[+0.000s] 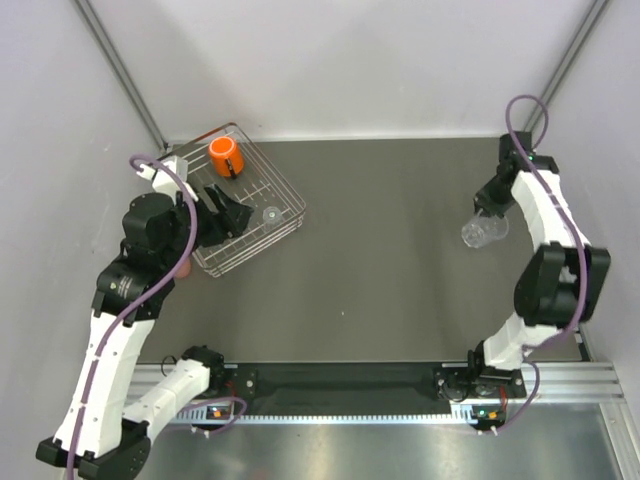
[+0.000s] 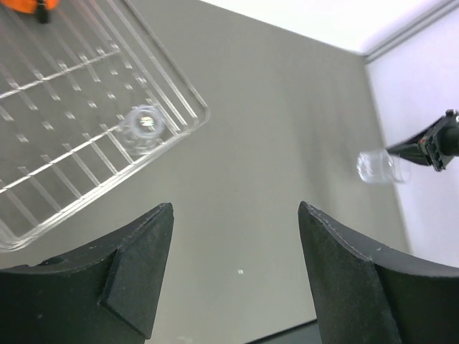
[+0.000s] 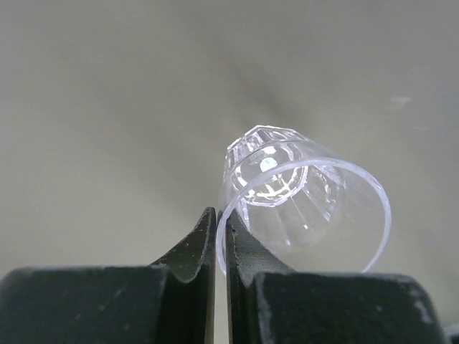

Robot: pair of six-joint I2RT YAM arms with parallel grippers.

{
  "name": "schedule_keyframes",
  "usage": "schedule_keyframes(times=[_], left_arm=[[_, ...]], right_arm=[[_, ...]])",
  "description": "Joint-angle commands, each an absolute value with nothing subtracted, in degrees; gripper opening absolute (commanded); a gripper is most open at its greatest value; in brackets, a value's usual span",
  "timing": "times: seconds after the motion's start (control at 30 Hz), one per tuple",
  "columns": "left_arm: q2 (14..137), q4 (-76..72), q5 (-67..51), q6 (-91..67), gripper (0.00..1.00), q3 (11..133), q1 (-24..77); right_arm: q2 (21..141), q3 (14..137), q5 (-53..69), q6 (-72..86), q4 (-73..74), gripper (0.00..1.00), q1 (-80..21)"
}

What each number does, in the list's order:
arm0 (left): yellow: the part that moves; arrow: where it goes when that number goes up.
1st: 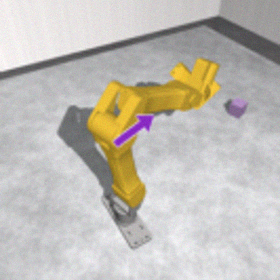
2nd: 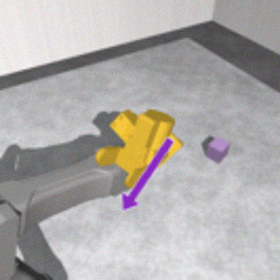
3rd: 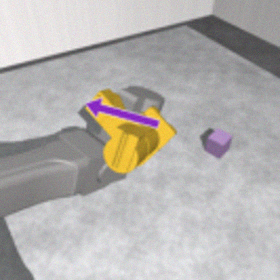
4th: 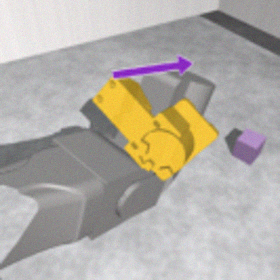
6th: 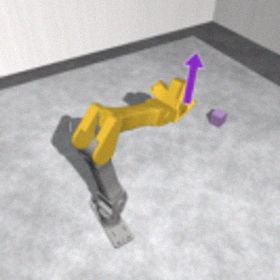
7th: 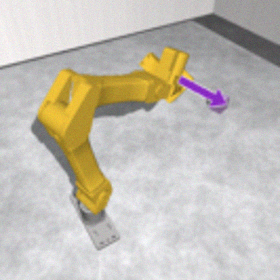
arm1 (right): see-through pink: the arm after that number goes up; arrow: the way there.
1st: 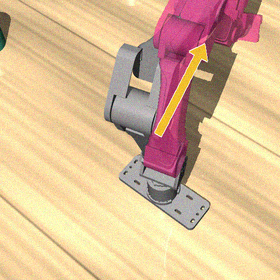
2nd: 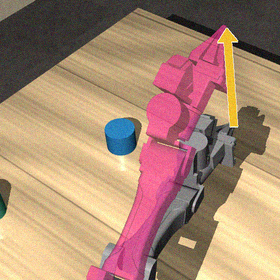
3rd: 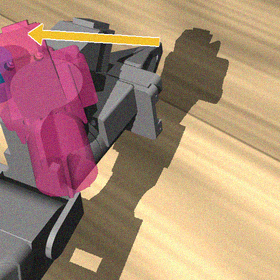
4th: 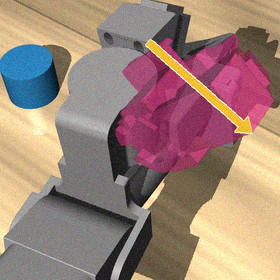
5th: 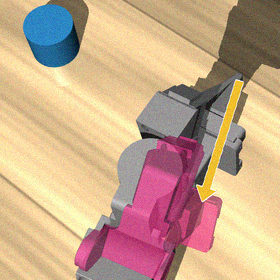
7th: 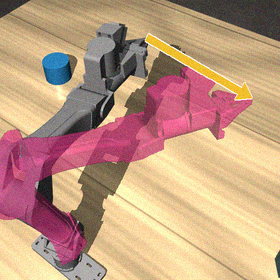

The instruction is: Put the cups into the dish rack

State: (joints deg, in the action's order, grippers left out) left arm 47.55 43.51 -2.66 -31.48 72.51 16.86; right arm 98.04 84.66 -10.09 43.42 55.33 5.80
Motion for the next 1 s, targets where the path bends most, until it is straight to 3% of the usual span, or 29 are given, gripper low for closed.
schedule_keyframes(times=[0.0, 0.2, 0.33, 0.67, 0.97], left_arm=[[47.7, 36.9, -7.1, -35.3, 0.76, 73.9, 16.7], [49.3, 16.6, -16.6, -46.5, 0.86, 69.8, 16.7], [52.5, 2.9, -25.1, -55.0, 0.98, 67.6, 16.8], [61.1, -5.8, -30.7, -52.0, 0.98, 74.3, 25.6], [66.2, -13.3, -33.8, -54.4, 0.98, 76.7, 30.2]], right_arm=[[85.9, 84.6, 8.0, 37.6, 48.8, 0.0, 6.2], [70.6, 77.1, 36.7, 42.1, 33.9, 0.0, 6.1], [60.1, 69.6, 48.4, 58.6, 14.9, 0.0, 5.5], [54.0, 67.2, 54.1, 77.0, -10.3, 0.0, 0.4], [56.2, 70.5, 53.2, 79.8, -15.9, 0.0, -9.8]])
